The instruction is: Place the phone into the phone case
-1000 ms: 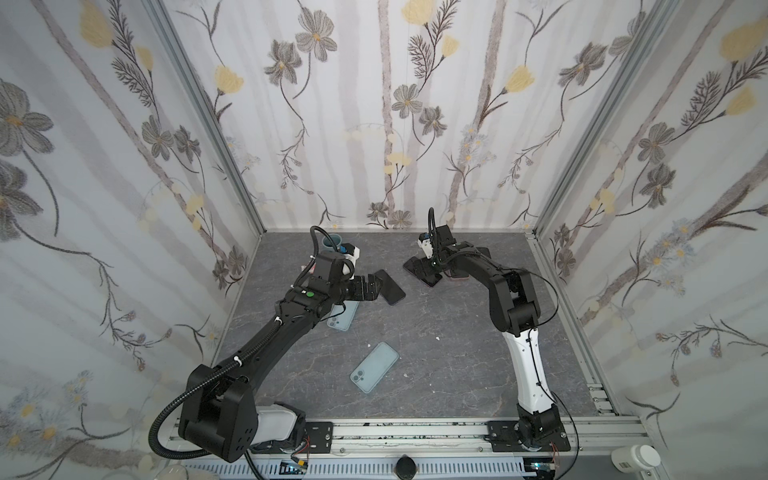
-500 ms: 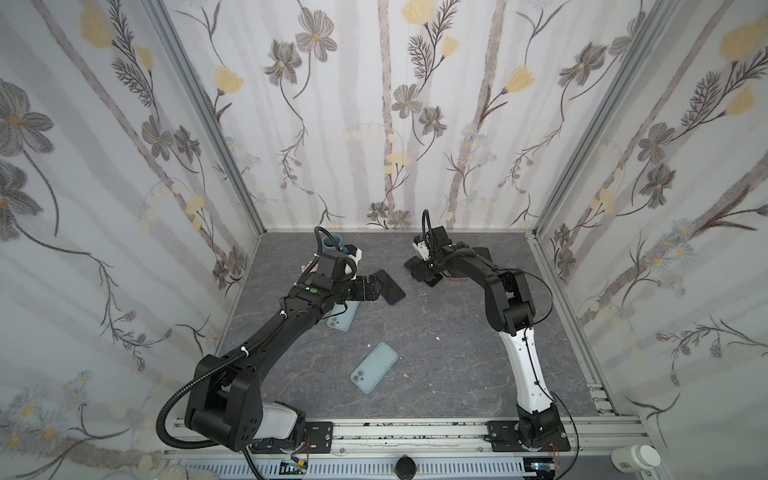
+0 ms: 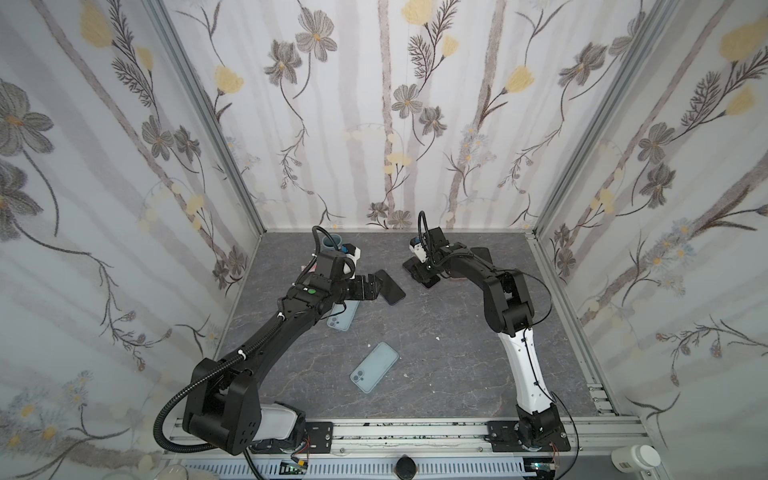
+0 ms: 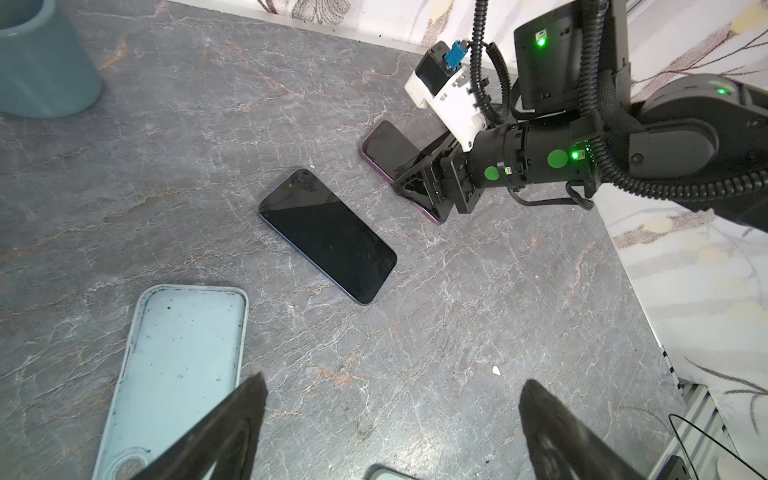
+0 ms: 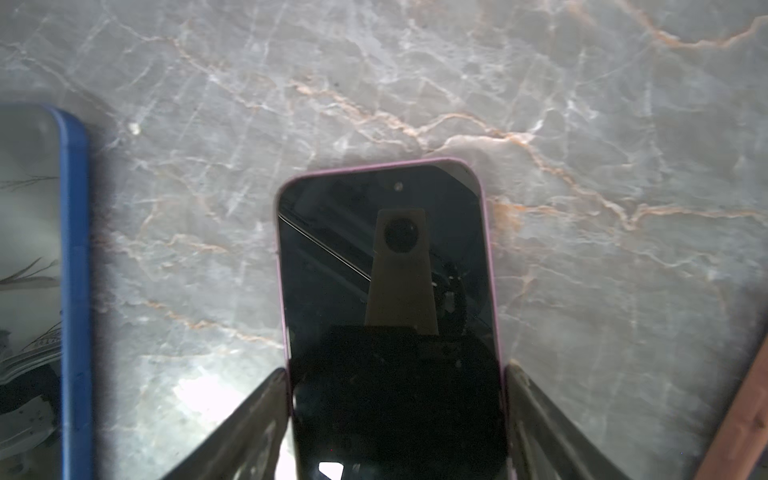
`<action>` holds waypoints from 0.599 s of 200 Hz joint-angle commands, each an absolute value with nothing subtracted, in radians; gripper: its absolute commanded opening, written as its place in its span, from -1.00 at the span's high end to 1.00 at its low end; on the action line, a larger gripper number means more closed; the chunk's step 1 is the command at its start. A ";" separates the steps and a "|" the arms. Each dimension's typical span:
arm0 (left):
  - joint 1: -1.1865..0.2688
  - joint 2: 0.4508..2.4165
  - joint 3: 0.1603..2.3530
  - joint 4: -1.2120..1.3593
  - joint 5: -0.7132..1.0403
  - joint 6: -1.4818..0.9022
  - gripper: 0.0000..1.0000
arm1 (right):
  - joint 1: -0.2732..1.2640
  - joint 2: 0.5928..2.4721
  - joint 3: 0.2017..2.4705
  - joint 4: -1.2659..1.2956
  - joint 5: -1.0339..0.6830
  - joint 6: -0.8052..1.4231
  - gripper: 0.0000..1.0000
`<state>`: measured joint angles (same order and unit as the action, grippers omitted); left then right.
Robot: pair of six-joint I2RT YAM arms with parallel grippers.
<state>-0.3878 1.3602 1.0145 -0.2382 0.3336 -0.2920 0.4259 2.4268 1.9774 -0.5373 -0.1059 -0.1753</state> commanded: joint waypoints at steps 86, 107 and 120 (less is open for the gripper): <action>-0.383 1.312 0.985 -0.192 0.314 -0.298 -0.89 | 0.468 2.158 1.583 -0.399 -0.107 -0.098 -0.20; -0.383 1.298 0.975 -0.186 0.305 -0.295 -0.88 | 0.475 2.085 1.457 -0.310 -0.096 -0.078 -0.17; -0.384 1.287 0.971 -0.180 0.304 -0.293 -0.88 | 0.478 2.045 1.383 -0.264 -0.091 -0.068 -0.16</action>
<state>-0.3843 1.3052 0.9791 -0.2260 0.3164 -0.2916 0.4725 2.1048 1.4673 -0.3866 -0.0914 -0.1062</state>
